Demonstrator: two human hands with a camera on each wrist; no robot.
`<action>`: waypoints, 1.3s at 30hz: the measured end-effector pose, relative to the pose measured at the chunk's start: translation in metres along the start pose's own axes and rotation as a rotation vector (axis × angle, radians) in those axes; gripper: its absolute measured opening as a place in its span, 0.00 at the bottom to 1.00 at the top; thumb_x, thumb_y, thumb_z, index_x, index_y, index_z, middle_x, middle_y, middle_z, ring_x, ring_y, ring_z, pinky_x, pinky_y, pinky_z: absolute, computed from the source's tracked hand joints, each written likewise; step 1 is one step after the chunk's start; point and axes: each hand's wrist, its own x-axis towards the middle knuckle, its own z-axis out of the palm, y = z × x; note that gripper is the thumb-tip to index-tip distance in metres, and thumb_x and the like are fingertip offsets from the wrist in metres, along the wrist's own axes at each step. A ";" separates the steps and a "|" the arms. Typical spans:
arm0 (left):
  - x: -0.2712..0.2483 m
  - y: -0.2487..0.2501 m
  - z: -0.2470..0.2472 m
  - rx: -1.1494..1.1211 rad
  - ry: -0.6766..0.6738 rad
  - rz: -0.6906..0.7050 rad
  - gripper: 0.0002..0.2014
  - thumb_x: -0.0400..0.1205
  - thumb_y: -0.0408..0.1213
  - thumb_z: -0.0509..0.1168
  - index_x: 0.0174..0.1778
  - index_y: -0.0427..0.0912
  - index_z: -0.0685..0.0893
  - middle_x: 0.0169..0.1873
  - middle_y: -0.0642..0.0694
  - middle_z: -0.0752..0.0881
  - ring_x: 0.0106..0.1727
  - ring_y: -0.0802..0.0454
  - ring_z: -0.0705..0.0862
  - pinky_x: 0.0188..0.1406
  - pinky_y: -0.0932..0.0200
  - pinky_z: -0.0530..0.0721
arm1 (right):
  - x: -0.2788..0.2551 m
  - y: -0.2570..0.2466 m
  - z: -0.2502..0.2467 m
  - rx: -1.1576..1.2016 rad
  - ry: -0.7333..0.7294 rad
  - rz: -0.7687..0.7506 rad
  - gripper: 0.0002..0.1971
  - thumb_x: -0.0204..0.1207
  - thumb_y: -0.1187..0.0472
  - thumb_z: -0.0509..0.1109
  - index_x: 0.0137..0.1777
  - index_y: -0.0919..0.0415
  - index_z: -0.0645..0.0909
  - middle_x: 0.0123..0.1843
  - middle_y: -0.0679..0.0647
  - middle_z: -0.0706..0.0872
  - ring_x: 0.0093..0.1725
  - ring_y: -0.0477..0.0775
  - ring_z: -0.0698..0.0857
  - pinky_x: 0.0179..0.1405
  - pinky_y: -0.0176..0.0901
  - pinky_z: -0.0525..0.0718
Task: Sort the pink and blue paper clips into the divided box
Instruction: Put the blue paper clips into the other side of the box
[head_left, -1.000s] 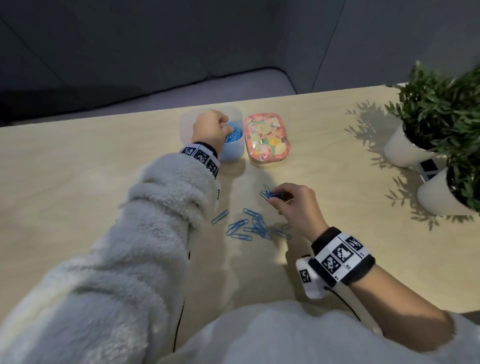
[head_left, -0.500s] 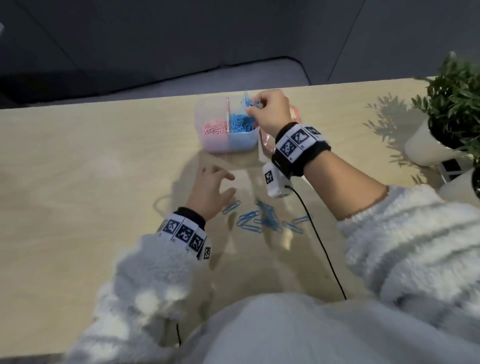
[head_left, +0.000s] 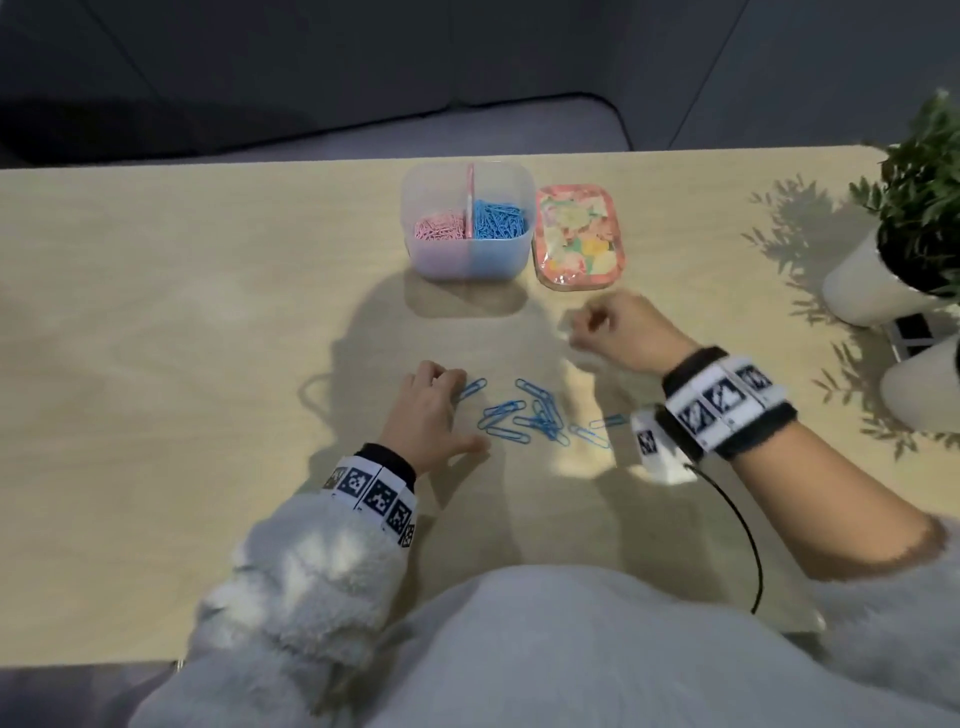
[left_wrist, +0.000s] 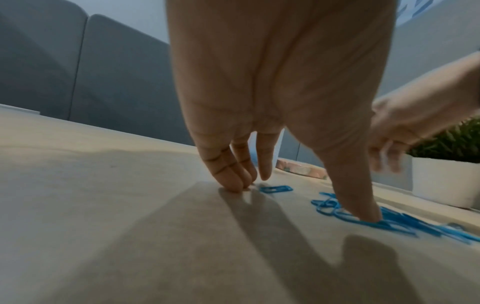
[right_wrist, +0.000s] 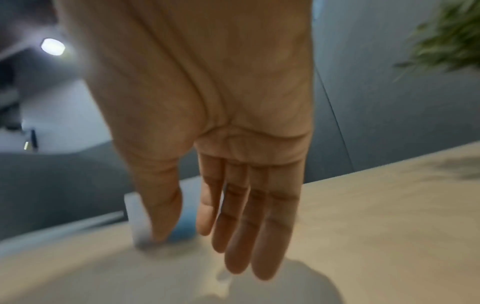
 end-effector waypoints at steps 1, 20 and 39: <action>0.000 0.000 0.001 -0.005 0.003 0.004 0.41 0.63 0.52 0.78 0.70 0.39 0.72 0.60 0.40 0.73 0.62 0.42 0.72 0.66 0.53 0.72 | -0.014 0.018 0.005 -0.071 -0.034 0.036 0.09 0.69 0.58 0.76 0.41 0.58 0.78 0.41 0.55 0.81 0.39 0.54 0.79 0.40 0.40 0.72; 0.018 0.025 0.013 0.093 -0.041 0.170 0.26 0.69 0.40 0.75 0.62 0.38 0.80 0.57 0.38 0.78 0.58 0.41 0.76 0.58 0.52 0.74 | -0.038 0.017 0.078 -0.426 -0.016 -0.137 0.47 0.55 0.35 0.77 0.70 0.59 0.65 0.61 0.59 0.72 0.58 0.61 0.73 0.54 0.54 0.80; 0.020 0.016 0.007 0.188 -0.066 0.153 0.11 0.79 0.31 0.62 0.57 0.32 0.79 0.54 0.34 0.82 0.57 0.38 0.79 0.55 0.49 0.73 | -0.036 0.018 0.103 -0.180 0.052 -0.020 0.12 0.75 0.76 0.58 0.55 0.67 0.76 0.57 0.65 0.78 0.58 0.64 0.74 0.54 0.47 0.73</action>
